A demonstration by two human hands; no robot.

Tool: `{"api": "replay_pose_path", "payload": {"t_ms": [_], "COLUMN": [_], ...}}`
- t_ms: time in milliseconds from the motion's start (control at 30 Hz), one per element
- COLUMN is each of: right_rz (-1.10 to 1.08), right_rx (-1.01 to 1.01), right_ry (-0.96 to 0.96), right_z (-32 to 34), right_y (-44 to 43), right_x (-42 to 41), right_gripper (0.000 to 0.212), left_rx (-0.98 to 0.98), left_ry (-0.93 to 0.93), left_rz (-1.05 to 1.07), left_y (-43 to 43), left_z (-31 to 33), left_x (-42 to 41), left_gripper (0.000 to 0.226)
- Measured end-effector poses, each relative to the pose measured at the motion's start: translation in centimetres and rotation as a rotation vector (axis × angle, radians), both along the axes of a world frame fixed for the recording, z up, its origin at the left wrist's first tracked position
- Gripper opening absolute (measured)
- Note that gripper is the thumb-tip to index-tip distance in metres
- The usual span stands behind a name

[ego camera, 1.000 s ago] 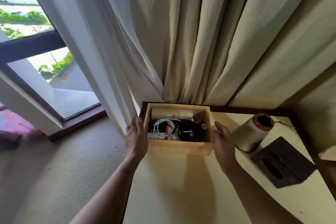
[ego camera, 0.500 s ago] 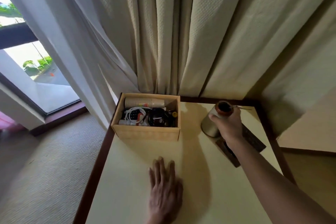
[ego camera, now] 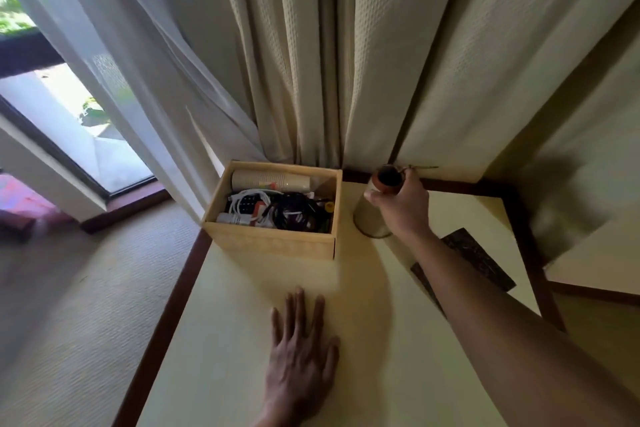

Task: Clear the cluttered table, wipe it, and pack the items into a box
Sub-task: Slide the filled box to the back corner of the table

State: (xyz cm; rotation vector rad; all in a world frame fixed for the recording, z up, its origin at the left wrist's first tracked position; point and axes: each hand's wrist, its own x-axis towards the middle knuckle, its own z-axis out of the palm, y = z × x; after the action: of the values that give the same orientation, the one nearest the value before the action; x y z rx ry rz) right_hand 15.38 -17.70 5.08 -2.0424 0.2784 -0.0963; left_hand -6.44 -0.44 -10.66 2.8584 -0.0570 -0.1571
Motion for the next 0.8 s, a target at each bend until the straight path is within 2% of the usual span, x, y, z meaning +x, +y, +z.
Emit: {"api": "replay_pose_path", "payload": {"t_ms": [167, 467, 567, 667, 800], "right_rz": [0.025, 0.059, 0.117, 0.184, 0.066], "right_rx": [0.026, 0.034, -0.024, -0.175, -0.606], "right_ry": [-0.020, -0.002, 0.042, 0.088, 0.034], "right_z": [-0.3, -0.9, -0.5, -0.5, -2.1], "right_y": [1.9, 2.8, 2.0, -0.3, -5.7], "right_x": [1.6, 2.9, 2.0, -1.2, -7.7], "right_gripper": [0.060, 0.068, 0.078, 0.083, 0.075], "left_rx": [0.050, 0.034, 0.012, 0.014, 0.001], "left_ry": [-0.017, 0.026, 0.022, 0.026, 0.048], "left_rz": [0.008, -0.003, 0.002, 0.001, 0.001], "left_y": [0.0, 0.0, 0.0, 0.2, 0.0], "left_z": [-0.1, 0.2, 0.3, 0.6, 1.6], "left_x": [-0.1, -0.1, -0.1, -0.1, -0.3], "left_gripper": [0.075, 0.074, 0.074, 0.075, 0.074]}}
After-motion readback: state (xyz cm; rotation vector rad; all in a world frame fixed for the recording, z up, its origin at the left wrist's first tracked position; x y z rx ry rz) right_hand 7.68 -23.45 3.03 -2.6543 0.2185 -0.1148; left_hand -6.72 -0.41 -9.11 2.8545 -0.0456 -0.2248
